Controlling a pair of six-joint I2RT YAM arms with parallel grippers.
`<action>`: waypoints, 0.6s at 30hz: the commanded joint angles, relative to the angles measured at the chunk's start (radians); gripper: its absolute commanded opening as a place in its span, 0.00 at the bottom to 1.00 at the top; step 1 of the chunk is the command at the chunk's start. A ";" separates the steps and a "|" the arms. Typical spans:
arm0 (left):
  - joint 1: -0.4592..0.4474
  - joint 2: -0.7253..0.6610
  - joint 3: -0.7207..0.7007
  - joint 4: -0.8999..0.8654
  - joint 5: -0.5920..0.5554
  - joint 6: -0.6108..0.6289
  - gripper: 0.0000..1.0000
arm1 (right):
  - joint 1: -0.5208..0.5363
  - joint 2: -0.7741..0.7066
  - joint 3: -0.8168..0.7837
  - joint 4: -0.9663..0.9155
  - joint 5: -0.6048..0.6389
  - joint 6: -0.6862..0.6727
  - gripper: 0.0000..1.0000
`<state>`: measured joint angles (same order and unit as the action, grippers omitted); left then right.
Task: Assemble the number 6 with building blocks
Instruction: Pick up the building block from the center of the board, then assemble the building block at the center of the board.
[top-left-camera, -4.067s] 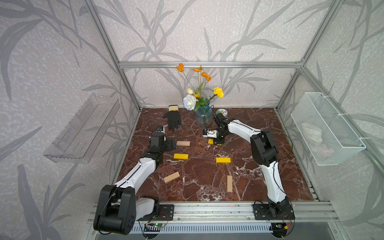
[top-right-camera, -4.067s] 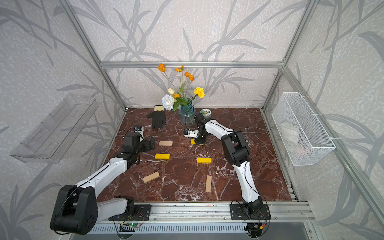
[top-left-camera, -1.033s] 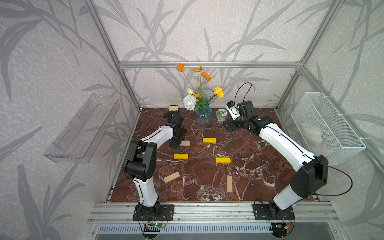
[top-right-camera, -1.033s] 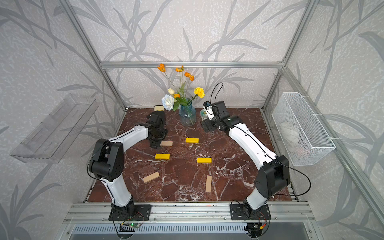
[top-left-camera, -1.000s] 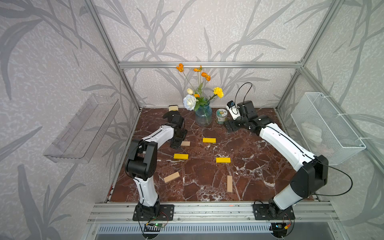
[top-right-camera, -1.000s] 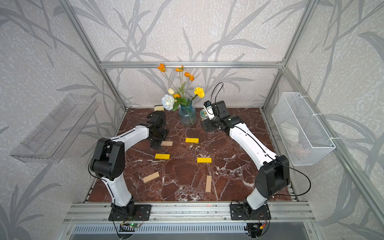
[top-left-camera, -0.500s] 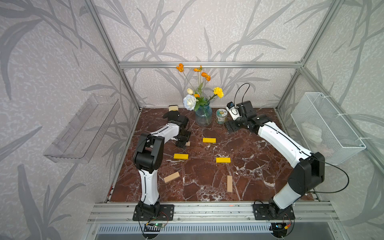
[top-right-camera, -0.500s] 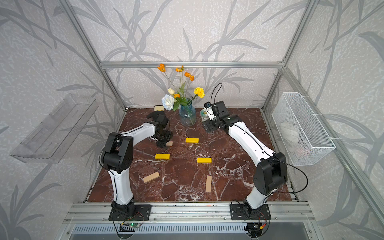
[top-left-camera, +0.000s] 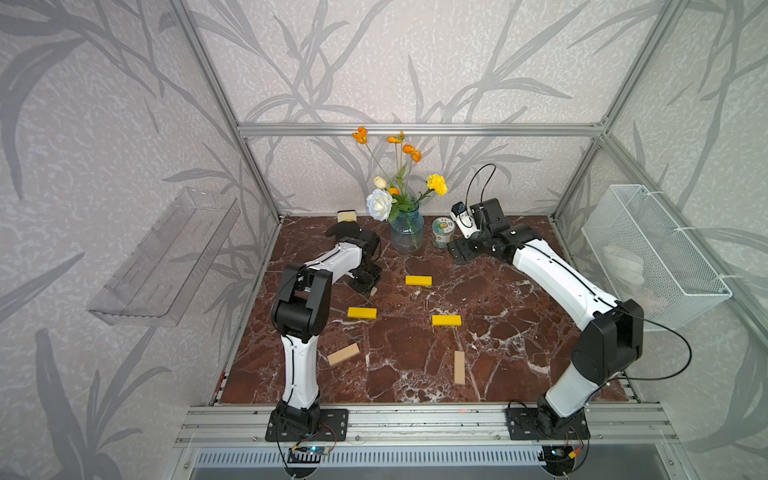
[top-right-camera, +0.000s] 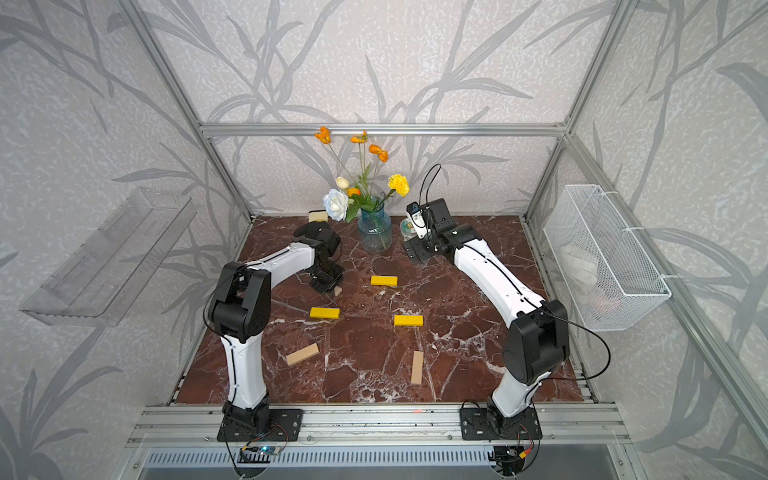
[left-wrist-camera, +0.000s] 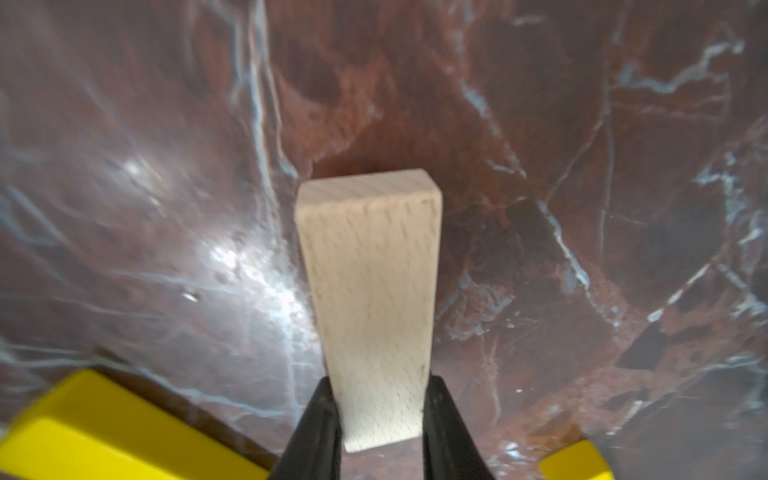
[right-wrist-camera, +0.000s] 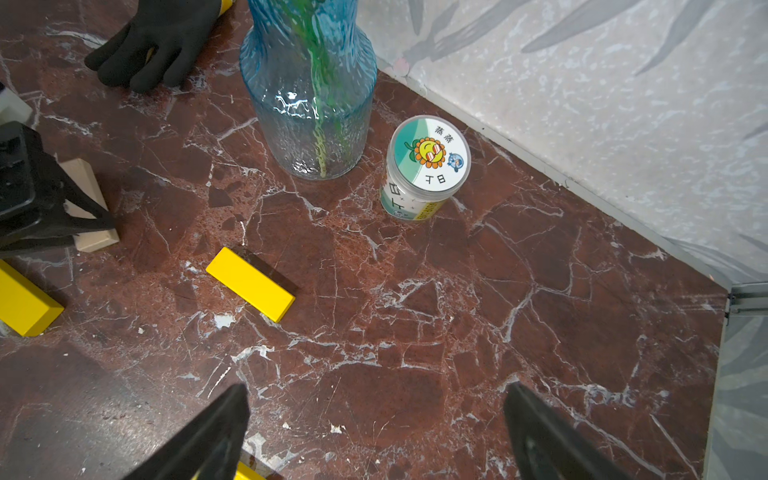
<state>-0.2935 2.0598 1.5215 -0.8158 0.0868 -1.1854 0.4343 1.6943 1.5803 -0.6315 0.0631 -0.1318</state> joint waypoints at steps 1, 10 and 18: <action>-0.006 0.024 0.105 -0.128 -0.064 0.326 0.20 | -0.003 -0.031 -0.011 -0.012 0.023 -0.002 0.96; -0.056 0.021 0.073 -0.107 0.049 0.595 0.24 | -0.007 -0.105 -0.109 0.023 0.039 0.003 0.96; -0.134 0.085 0.107 -0.127 0.081 0.668 0.26 | -0.020 -0.188 -0.193 0.029 0.056 -0.014 0.96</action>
<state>-0.4057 2.1075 1.6039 -0.9104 0.1459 -0.5770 0.4248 1.5612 1.4078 -0.6216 0.0982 -0.1379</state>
